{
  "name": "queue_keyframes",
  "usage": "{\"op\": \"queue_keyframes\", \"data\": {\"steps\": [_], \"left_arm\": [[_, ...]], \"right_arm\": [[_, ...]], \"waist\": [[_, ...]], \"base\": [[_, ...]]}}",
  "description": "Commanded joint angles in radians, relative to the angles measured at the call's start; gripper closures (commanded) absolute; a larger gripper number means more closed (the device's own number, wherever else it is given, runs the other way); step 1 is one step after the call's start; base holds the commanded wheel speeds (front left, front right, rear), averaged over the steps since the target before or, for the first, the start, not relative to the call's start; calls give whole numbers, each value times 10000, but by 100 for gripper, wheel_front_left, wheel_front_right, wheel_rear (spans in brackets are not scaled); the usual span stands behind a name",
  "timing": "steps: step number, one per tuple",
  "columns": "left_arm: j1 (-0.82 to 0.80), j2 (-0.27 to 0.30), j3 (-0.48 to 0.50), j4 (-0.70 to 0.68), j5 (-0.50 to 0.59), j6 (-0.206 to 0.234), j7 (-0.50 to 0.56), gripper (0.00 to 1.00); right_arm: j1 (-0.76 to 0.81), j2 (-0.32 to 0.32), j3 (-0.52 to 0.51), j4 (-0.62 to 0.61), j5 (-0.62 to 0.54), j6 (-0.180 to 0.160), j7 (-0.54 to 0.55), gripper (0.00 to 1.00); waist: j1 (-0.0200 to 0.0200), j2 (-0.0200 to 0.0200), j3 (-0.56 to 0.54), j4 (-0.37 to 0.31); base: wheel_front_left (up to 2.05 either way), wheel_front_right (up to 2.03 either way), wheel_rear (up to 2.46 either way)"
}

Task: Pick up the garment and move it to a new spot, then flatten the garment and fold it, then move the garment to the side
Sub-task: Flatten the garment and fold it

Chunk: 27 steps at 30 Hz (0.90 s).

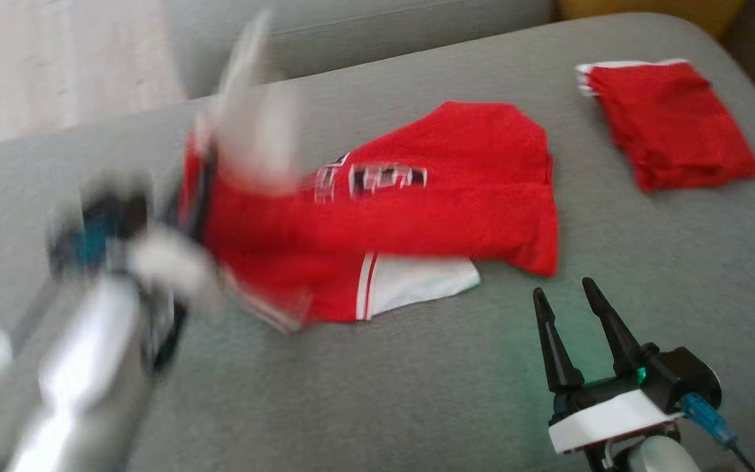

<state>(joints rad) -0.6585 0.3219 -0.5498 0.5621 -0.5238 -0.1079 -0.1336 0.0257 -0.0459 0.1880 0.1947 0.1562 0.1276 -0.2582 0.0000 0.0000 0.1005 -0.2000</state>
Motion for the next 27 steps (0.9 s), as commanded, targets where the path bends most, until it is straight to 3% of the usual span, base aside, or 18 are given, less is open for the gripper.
{"op": "queue_keyframes", "data": {"steps": [1,4,5,6,12,17,23,27], "left_arm": [[542,299,587,-214,-477,132,-184,100],[1869,104,769,87,-999,304,-450,100],[2174,5,805,170,-1139,339,-509,54],[2411,-85,814,235,-1232,366,-554,0],[2646,-231,802,201,-1314,512,-624,0],[1485,383,1078,-590,-1125,595,-391,0],[-227,1461,1167,-1135,-1034,491,1435,0],[-745,1974,757,-990,-1066,163,2856,0]], "right_arm": [[-257,-43,164,-225,-136,31,-36,0],[-296,-43,97,-184,-282,31,-36,0],[-317,-43,97,-172,-328,31,-36,0],[-338,-43,98,-156,-377,31,-36,0],[-396,-43,2,-112,-583,31,-36,0],[-526,-43,46,-105,-700,31,-36,0],[-925,-43,162,-186,-760,31,-36,0],[-1125,-43,231,-228,-701,31,-36,0]], "waist": [[0,0,199,573],[0,0,337,868],[0,0,385,943],[0,0,430,1012],[0,0,674,1353],[0,0,960,1425],[0,0,1546,1114],[0,0,1930,842]], "base": [[0,0,0],[0,0,0],[0,0,0],[0,0,0],[0,0,0],[0,0,0],[0,0,0],[0,0,0]]}}
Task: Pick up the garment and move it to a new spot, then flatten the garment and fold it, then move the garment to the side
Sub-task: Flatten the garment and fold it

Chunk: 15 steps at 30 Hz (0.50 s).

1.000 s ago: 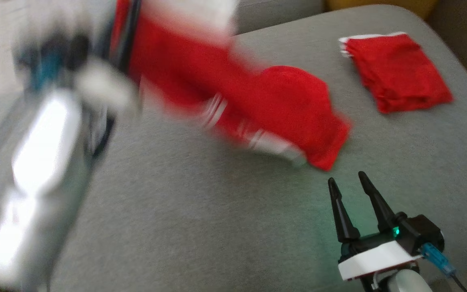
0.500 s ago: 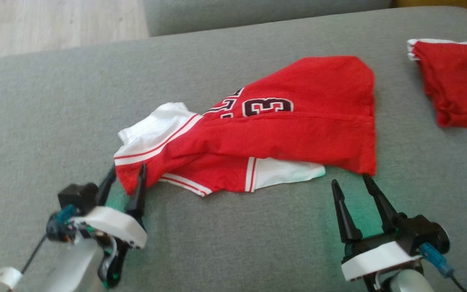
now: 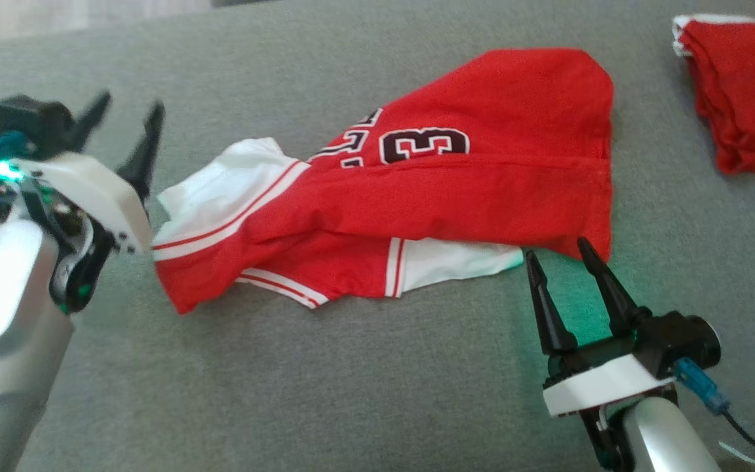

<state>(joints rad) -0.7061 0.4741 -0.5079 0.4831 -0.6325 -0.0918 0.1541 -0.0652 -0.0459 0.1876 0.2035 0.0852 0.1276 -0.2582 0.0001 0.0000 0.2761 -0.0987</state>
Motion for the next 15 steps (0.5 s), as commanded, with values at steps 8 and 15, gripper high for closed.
{"op": "queue_keyframes", "data": {"steps": [8,15], "left_arm": [[166,1405,-262,-493,-814,-338,1771,0],[1175,2328,-270,-1806,-1447,-293,2486,0]], "right_arm": [[-406,-43,190,-397,195,31,-36,0],[-383,-43,114,-459,227,31,-36,0]], "waist": [[-1,0,619,-512],[-1,0,755,-533]], "base": [[0,0,0],[0,0,0]]}}
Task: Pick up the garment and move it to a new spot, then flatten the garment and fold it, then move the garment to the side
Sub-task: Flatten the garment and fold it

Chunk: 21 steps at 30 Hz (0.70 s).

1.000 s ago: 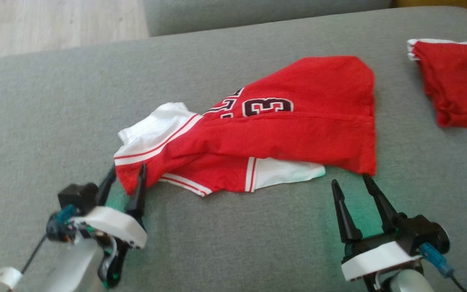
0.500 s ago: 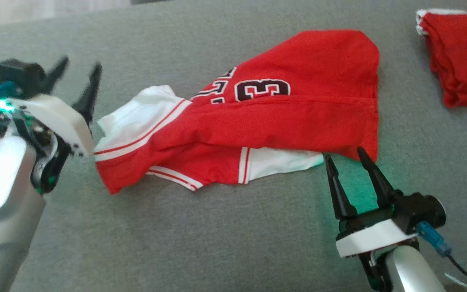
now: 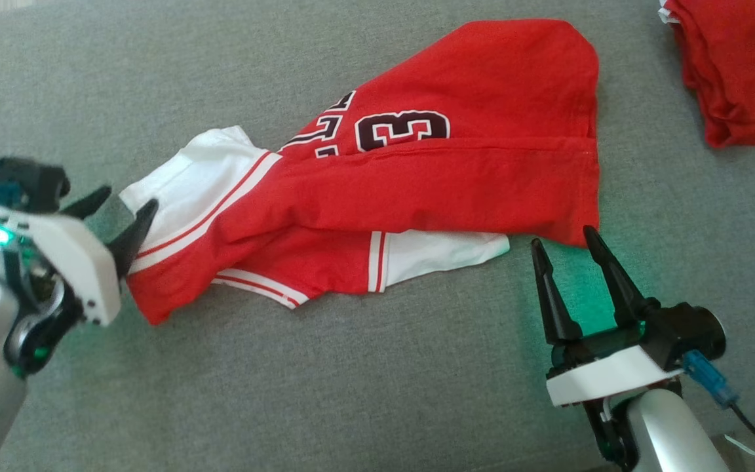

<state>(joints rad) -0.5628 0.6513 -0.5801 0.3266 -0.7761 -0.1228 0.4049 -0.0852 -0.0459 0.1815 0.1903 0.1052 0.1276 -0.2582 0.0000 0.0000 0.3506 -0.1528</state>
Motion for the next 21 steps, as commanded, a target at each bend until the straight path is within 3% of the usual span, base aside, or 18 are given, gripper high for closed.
{"op": "queue_keyframes", "data": {"steps": [1,7,12,13,14,15,21], "left_arm": [[-179,659,459,-359,34,116,15,0],[-2,666,421,-630,90,480,90,0],[-40,536,400,-507,14,410,-73,3],[-55,538,370,-481,34,384,-100,22],[-88,548,347,-472,90,355,-192,67],[-142,552,359,-461,160,336,-360,98],[-649,534,395,-305,968,297,-1773,100]], "right_arm": [[-189,-43,171,-334,27,31,-36,0],[-327,-43,248,-350,19,31,-36,0],[-382,-43,264,-316,-11,31,-36,0],[-383,-43,258,-314,-16,31,-36,0],[-383,-43,253,-315,-19,31,-36,0],[-381,-43,244,-316,-24,31,-36,0],[-450,-43,15,-274,1,31,-36,0]], "waist": [[0,0,37,14],[0,0,246,-22],[0,0,311,-84],[0,0,319,-94],[0,0,325,-101],[0,0,330,-102],[0,0,296,-4]], "base": [[0,0,0],[0,0,0],[0,0,0],[0,0,0],[0,0,0],[0,0,0],[0,0,0]]}}
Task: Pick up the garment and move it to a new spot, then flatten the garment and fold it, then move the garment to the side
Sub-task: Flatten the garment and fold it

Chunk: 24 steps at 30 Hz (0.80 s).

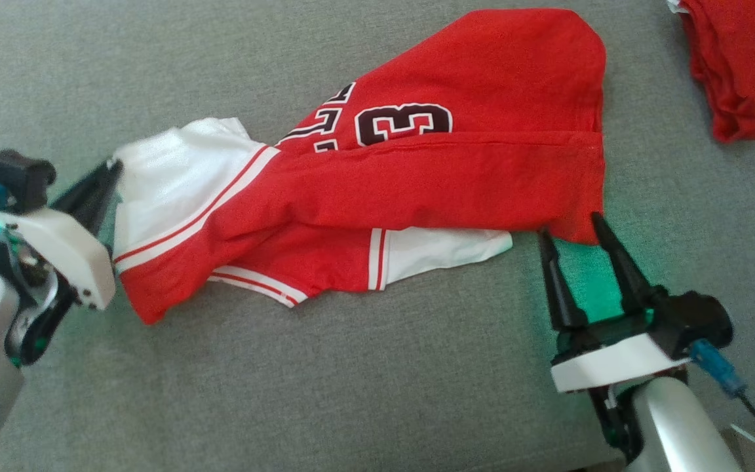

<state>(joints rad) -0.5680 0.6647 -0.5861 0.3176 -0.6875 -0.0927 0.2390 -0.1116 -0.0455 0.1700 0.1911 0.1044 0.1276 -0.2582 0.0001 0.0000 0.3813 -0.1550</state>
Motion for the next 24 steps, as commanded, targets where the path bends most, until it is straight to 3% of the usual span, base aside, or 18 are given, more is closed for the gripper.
{"op": "queue_keyframes", "data": {"steps": [1,9,17,24], "left_arm": [[-704,385,452,-197,242,-7,-380,100],[-1646,253,405,-117,1286,-24,-2084,100],[-2077,1,145,109,1448,-115,-2357,100],[-2204,-40,-23,175,1463,-168,-2438,100]], "right_arm": [[-234,-47,53,-311,-16,31,-36,0],[-948,-279,-754,-54,-17,31,-36,0],[-2365,-1075,-707,2568,676,31,205,0],[-3156,-1359,-22,3541,1627,31,254,3]], "waist": [[-1,0,-18,49],[-1,0,-75,273],[-1,0,-190,444],[-1,0,-165,606]], "base": [[0,0,0],[0,0,0],[0,0,0],[0,0,0]]}}
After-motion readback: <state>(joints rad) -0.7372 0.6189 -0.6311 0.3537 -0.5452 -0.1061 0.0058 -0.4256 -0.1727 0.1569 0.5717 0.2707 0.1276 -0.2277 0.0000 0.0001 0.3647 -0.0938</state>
